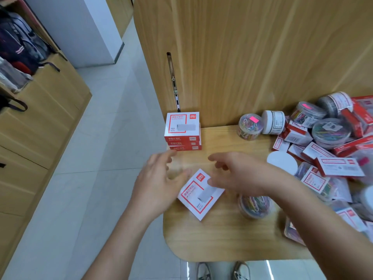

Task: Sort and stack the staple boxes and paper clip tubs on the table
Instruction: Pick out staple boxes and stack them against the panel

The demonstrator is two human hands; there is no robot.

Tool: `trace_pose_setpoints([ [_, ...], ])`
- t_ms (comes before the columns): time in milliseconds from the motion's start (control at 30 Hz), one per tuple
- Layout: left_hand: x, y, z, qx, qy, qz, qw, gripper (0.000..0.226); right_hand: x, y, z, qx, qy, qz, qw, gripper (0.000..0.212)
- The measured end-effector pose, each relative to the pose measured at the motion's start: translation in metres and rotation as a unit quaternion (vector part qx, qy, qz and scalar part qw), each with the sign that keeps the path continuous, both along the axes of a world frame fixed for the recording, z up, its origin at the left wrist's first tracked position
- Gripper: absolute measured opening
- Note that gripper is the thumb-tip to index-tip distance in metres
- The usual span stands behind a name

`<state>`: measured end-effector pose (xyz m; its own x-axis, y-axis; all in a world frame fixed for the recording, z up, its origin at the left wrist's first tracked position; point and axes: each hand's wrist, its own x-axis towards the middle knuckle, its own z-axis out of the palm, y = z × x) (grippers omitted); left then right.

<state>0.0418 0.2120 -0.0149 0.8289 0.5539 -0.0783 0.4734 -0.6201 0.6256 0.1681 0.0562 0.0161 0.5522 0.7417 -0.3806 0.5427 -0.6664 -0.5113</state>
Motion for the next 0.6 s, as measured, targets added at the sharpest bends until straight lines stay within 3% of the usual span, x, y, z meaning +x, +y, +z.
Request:
trace_pose_setpoints([
  [67, -0.021, -0.029, 0.005, 0.068, 0.124, -0.099, 0.985, 0.085, -0.012, -0.002, -0.007, -0.038, -0.004, 0.047, 0.998, 0.055],
  [167, -0.025, -0.053, -0.007, 0.149, 0.172, -0.114, 0.967, 0.093, -0.022, -0.001, -0.014, -0.048, -0.015, 0.071, 0.996, 0.046],
  [300, -0.017, -0.041, -0.019, 0.146, 0.096, -0.079, 0.981, 0.068, -0.021, -0.004, -0.019, 0.001, 0.007, 0.071, 0.997, 0.052],
  [400, -0.015, -0.019, -0.006, 0.154, -0.037, -0.104, 0.982, 0.073, -0.015, -0.006, -0.010, 0.135, 0.101, 0.013, 0.986, 0.056],
  [467, -0.003, 0.001, 0.011, 0.145, -0.107, -0.126, 0.976, 0.076, -0.011, 0.002, -0.004, 0.277, 0.183, -0.085, 0.940, 0.050],
  [533, 0.014, 0.020, 0.029, 0.117, -0.141, -0.159, 0.970, 0.079, -0.006, 0.015, 0.001, 0.368, 0.162, -0.163, 0.901, 0.040],
  [600, 0.034, 0.036, 0.039, 0.025, -0.152, -0.165, 0.974, 0.081, -0.001, 0.033, 0.002, 0.415, 0.141, -0.210, 0.874, 0.036],
])
